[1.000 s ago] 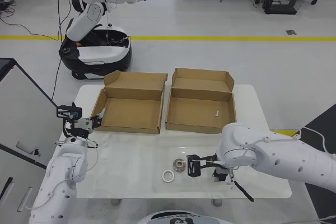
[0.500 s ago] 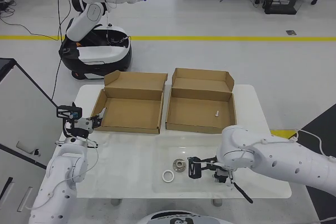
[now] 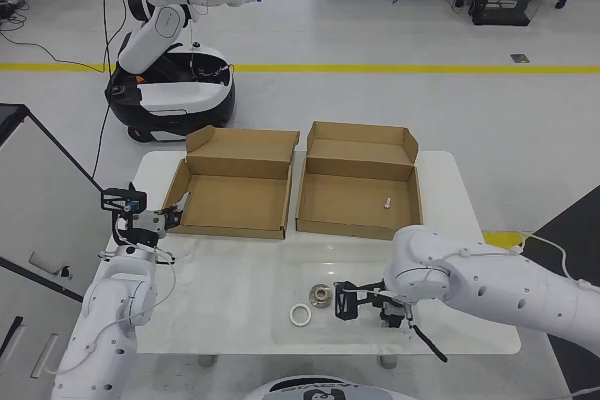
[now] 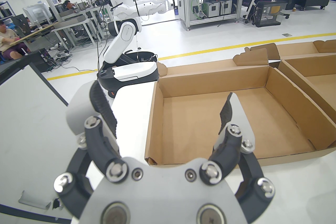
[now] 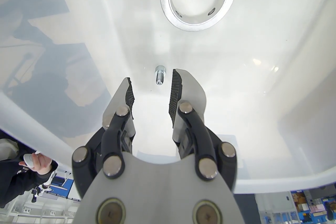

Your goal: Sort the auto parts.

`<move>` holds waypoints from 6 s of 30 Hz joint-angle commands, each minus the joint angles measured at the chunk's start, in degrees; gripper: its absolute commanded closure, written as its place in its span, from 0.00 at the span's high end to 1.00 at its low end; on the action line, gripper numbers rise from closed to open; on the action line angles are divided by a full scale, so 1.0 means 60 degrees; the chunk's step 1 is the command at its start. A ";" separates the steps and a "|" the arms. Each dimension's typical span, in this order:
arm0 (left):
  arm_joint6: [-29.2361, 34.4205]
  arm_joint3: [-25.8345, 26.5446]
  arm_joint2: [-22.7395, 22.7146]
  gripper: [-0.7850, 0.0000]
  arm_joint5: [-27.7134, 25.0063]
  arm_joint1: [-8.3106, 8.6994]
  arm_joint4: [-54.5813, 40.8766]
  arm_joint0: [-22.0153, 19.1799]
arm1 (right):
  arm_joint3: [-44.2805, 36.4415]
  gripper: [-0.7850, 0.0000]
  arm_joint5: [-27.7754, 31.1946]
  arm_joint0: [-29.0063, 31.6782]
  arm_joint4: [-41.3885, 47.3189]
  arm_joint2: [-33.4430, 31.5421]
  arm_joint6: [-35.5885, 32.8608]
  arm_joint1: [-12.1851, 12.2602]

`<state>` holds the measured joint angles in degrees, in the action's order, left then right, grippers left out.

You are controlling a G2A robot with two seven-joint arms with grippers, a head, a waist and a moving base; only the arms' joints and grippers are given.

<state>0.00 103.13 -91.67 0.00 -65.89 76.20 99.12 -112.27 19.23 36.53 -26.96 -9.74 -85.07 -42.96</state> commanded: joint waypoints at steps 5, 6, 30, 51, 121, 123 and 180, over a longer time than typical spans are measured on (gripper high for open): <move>0.0000 0.0000 0.0000 1.00 0.0000 0.0000 0.0000 0.0000 | 0.0073 0.34 -0.0025 0.0025 -0.0075 0.0000 -0.0025 -0.0088; 0.0000 0.0000 0.0000 1.00 0.0000 0.0000 0.0000 0.0000 | 0.0084 0.33 -0.0029 0.0032 -0.0083 0.0000 -0.0029 -0.0103; 0.0000 0.0000 0.0000 1.00 0.0000 0.0000 0.0000 0.0000 | 0.0272 0.00 -0.0209 -0.0103 -0.0071 0.0000 -0.0208 -0.0245; 0.0000 0.0000 0.0000 1.00 0.0000 0.0000 0.0000 0.0000 | -0.0589 0.00 -0.0481 -0.3567 0.3520 -0.0343 -0.0477 0.0964; 0.0000 0.0000 0.0000 1.00 0.0000 0.0000 0.0000 0.0000 | 0.2397 0.00 -0.0272 -0.1187 1.8413 -0.6973 -0.0274 0.0644; 0.0000 0.0000 0.0000 1.00 0.0000 0.0000 0.0000 0.0000 | 0.2397 0.00 -0.0272 -0.1187 1.8413 -0.6973 -0.0274 0.0644; 0.0000 0.0000 0.0000 1.00 0.0000 0.0000 0.0000 0.0000 | 0.1684 0.00 -0.2256 0.0374 1.8774 -0.7327 0.1554 -0.1180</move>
<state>0.00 103.13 -91.67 0.00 -65.89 76.20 99.12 -102.07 5.96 38.61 85.93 -53.45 -75.76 -49.99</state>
